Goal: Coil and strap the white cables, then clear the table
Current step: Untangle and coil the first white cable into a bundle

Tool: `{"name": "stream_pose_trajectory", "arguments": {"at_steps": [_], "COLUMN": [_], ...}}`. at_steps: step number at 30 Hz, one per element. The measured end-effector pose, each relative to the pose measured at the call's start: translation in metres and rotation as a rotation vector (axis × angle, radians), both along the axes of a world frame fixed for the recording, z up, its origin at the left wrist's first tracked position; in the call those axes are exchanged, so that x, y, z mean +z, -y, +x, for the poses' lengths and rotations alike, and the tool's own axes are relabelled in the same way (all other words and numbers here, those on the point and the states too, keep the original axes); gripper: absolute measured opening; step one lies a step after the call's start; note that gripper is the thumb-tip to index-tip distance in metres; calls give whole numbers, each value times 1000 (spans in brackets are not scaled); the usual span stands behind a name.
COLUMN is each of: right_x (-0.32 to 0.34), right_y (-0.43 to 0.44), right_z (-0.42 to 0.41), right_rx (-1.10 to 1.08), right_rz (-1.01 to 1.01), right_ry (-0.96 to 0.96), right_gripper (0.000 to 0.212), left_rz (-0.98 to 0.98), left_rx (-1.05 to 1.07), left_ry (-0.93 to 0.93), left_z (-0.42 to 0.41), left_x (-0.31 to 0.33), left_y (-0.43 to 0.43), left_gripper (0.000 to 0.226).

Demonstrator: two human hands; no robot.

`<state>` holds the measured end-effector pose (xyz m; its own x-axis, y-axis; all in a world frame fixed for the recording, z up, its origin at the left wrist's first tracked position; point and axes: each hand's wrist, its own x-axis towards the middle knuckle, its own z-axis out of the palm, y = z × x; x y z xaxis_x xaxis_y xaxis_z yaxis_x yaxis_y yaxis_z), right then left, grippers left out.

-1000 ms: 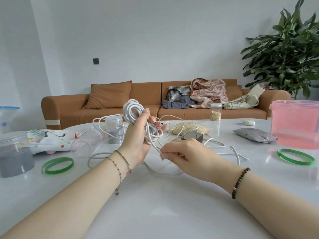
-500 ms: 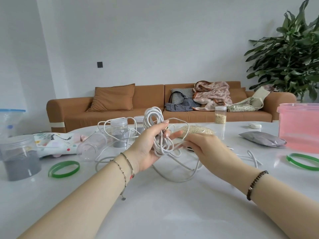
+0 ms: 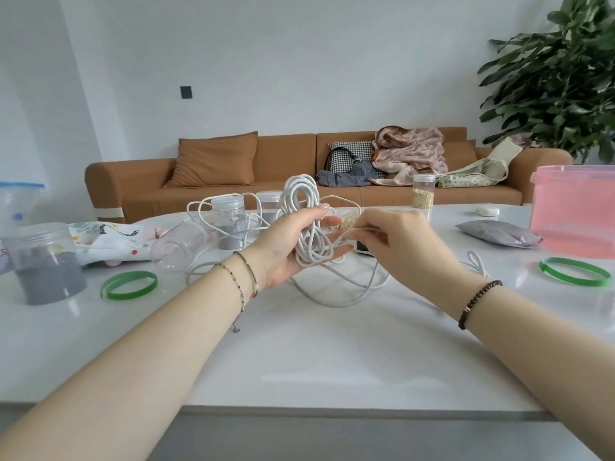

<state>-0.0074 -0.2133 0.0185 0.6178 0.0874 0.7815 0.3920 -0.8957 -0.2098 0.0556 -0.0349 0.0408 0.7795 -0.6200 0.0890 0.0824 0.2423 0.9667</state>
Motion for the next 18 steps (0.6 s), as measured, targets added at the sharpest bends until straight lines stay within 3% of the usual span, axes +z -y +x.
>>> {"name": "stream_pose_trajectory", "arguments": {"at_steps": [5,8,11,18], "right_x": [3,4,5,0], "right_y": [-4,-5,2,29], "right_z": [-6,-7,-6,3], "right_rx": [-14,-138,-231,-251], "right_rz": [-135,-256,-253,-252], "right_ry": [91,136,69,36], "right_gripper": [25,41,61,69], "left_rz": [127,187,237,192], "left_rx": [42,41,-15,-77], "left_ry": [121,177,192,194], "left_z": [0,2,2,8], "left_x": [-3,-7,-10,-14], "left_y": [2,3,4,1], "left_gripper": [30,14,15,27]}}
